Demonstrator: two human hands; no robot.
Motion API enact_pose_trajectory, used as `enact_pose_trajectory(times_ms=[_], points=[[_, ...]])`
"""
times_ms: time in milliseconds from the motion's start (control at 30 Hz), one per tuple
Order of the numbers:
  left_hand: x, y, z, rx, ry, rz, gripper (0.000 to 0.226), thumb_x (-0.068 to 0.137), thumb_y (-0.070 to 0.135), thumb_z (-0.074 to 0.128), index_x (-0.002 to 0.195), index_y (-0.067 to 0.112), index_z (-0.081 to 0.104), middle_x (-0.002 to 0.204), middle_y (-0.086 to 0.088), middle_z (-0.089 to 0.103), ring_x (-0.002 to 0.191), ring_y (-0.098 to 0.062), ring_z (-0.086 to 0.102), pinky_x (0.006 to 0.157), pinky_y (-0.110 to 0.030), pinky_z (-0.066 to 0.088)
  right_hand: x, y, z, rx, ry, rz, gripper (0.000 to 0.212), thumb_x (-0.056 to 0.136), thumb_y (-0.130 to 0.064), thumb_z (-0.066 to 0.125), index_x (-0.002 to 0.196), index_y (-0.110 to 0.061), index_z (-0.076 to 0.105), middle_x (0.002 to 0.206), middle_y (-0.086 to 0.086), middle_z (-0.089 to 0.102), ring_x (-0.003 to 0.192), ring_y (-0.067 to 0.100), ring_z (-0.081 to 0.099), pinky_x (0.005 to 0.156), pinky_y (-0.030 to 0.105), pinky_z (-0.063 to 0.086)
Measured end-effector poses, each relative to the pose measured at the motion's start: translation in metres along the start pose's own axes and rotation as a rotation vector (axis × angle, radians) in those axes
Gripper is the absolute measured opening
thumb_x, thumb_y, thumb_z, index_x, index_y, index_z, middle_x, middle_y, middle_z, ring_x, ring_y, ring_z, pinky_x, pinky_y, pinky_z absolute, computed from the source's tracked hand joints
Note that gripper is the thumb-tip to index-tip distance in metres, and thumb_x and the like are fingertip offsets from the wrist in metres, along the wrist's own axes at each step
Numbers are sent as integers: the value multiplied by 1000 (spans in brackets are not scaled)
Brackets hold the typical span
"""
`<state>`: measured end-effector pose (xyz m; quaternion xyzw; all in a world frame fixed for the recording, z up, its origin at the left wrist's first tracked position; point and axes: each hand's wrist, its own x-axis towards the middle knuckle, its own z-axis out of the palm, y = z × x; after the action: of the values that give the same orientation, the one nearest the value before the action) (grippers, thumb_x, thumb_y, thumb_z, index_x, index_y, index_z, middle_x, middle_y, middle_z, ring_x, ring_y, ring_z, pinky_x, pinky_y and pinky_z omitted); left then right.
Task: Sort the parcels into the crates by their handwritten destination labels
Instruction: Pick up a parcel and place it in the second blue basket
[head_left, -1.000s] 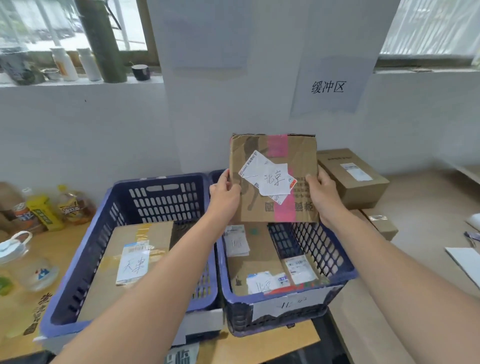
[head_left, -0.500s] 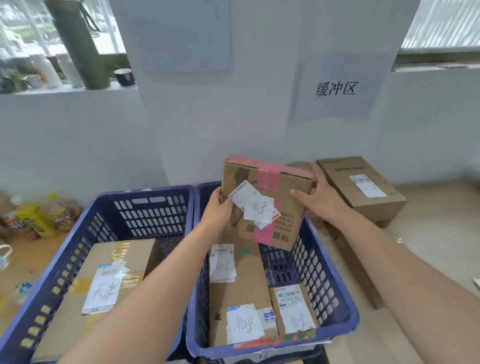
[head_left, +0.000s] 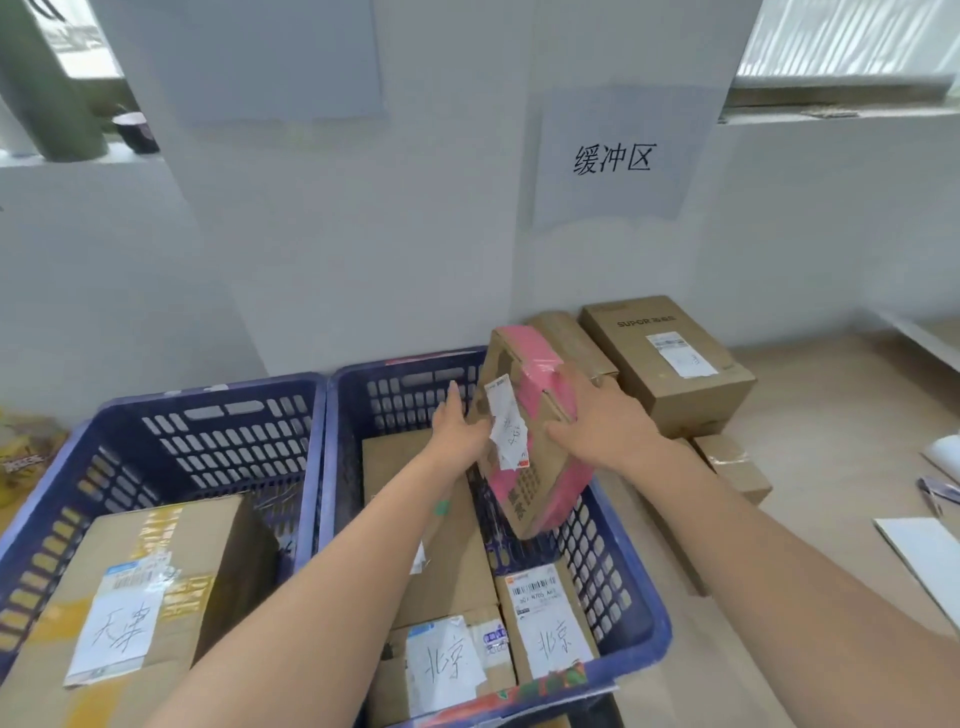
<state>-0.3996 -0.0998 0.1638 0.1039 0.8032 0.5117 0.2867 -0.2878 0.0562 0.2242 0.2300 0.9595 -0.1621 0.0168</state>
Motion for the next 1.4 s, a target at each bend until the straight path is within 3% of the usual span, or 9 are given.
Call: enact_pose_trajectory(times_ms=[100,167,233,367,467,667,767,933,1400], points=[[-10,-3,17,-73,-97,7,74,103,20,46,161,31,2,150,5,43,107,-11,57,85,-27,47,-4,-14,21,-59,51,76,68,95,-53,46,154,-34,18,140,22,35,106,44,61,85,43,51],[-14,-8,29,-187,-162,-57,65,104,23,42,159,39,12,159,2,36,131,-23,50,101,-38,44,-6,-23,38,-90,59,60,66,96,-51,47,152,-30,19,129,18,36,100,41,62,78,41,50],[-17,-14,39,-328,-198,-155,52,102,38,43,152,47,30,157,-3,42,120,-24,60,93,-40,51,-8,-30,55,-84,55,61,62,97,-49,46,149,-28,20,125,16,36,94,40,63,71,39,46],[-15,-31,47,-441,-160,-272,41,99,57,40,133,39,54,104,3,74,90,-19,65,84,-39,53,-11,-35,87,-60,15,97,60,98,-49,43,148,-26,20,131,17,31,78,33,58,66,37,47],[-12,-43,50,-377,-166,-294,35,97,52,46,130,41,53,104,5,75,101,-27,70,90,-55,56,-10,-33,110,23,-104,131,67,92,-48,48,149,-30,17,129,14,27,92,37,59,82,45,53],[-17,-56,46,-307,-139,-238,40,106,24,43,143,39,42,107,7,65,94,-16,63,76,-37,54,-7,-13,119,553,-263,267,70,92,-42,52,154,-37,21,142,14,33,118,34,50,95,37,39],[-17,-57,46,-294,-130,-224,47,107,28,45,151,41,34,99,11,60,96,-18,62,78,-42,54,-1,-3,114,542,-266,247,66,92,-30,56,152,-27,27,135,15,47,104,28,60,70,29,51],[-17,-54,49,-253,-145,-190,48,104,32,51,148,42,35,105,7,62,95,-16,66,68,-38,56,12,-3,107,307,-311,167,37,94,-35,54,123,-12,49,113,11,61,94,27,65,62,31,46],[-15,-48,72,-165,-92,-86,33,104,19,48,129,41,53,84,3,65,61,-10,59,63,-30,53,3,-15,92,-199,-335,132,49,96,-12,57,142,-2,46,131,18,47,117,33,57,94,40,49]])
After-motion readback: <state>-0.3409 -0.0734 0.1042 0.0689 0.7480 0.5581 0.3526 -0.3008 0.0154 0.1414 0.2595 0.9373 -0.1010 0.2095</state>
